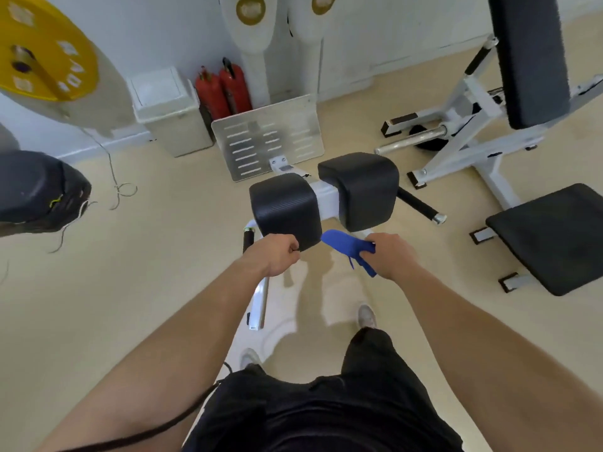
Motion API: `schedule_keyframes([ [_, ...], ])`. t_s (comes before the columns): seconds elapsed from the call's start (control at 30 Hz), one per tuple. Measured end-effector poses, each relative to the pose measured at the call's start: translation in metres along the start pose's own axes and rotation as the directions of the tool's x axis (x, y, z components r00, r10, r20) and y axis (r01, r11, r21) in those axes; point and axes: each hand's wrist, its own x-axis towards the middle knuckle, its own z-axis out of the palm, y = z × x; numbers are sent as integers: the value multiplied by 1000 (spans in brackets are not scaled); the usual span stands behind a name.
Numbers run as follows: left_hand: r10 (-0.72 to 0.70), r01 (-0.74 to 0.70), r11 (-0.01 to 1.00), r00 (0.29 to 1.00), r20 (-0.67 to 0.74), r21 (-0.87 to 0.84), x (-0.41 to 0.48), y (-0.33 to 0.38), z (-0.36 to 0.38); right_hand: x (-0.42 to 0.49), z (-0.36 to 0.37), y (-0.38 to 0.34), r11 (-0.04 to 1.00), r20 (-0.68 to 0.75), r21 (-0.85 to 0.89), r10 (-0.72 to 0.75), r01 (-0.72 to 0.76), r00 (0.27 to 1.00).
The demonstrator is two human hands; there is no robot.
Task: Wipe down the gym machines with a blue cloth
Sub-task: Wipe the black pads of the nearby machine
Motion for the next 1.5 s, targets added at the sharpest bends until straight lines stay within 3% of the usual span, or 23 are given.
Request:
schedule_keyframes([
  [0.27,-305,226,916,929,-211,-330,65,65,37,86,-30,41,949,194,21,-314,316,929],
  [0.4,-339,222,879,914,-225,-421,97,77,63,119,-18,52,923,254,31,-378,383,890],
  [0.47,-319,183,874,915,-246,-450,113,74,77,134,-5,57,908,241,127,-418,398,876],
  [0.57,-334,161,845,903,-269,-510,135,68,96,151,15,61,869,172,342,-432,358,885],
  [0.73,-484,94,699,793,-371,-709,166,66,114,165,44,49,739,20,648,-257,183,966],
  [0.83,-548,58,588,762,-346,-806,179,64,119,163,62,39,630,3,768,-178,112,984],
  [1.0,-457,14,449,863,-217,-893,174,48,123,155,84,23,548,-52,831,-101,99,994],
  [1.17,-278,40,458,955,-100,-888,148,25,120,141,101,1,465,-53,881,-79,84,995],
  [1.3,-158,77,525,987,-8,-847,131,3,108,128,108,-11,244,-4,970,-32,11,999],
  [1.5,-55,31,681,998,-9,-731,129,-15,103,113,128,-15,239,-55,968,-106,79,993],
])
